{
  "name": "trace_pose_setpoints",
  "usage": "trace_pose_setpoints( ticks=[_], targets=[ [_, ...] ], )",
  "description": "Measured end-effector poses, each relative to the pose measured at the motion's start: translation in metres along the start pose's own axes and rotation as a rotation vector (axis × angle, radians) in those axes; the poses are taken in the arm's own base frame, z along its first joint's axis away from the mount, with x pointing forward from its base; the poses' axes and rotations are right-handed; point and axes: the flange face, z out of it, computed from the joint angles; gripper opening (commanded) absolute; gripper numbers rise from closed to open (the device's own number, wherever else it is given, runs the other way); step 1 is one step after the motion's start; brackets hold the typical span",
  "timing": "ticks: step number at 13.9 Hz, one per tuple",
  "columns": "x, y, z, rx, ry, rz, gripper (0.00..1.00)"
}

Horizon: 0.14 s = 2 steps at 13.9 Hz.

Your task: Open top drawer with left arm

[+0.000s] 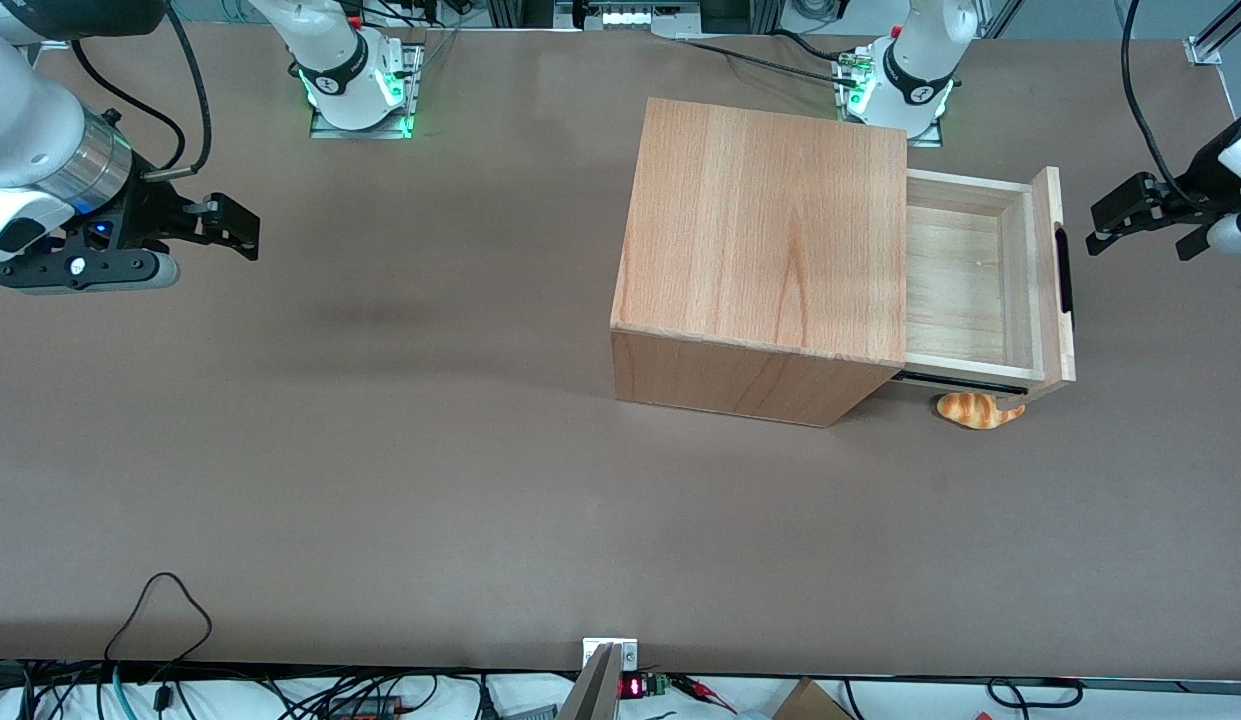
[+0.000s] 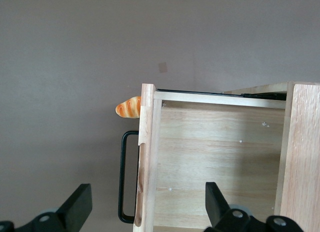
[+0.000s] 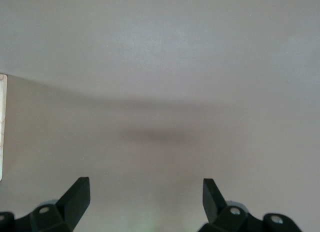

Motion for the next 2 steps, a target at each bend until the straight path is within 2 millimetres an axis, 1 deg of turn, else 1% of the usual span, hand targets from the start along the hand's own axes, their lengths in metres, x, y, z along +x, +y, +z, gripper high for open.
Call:
trace_pose_setpoints(
  ticks=[2],
  targets=[
    [-0.0002, 0.0001, -0.0007, 0.000, -0.002, 0.000, 1.00]
  ],
)
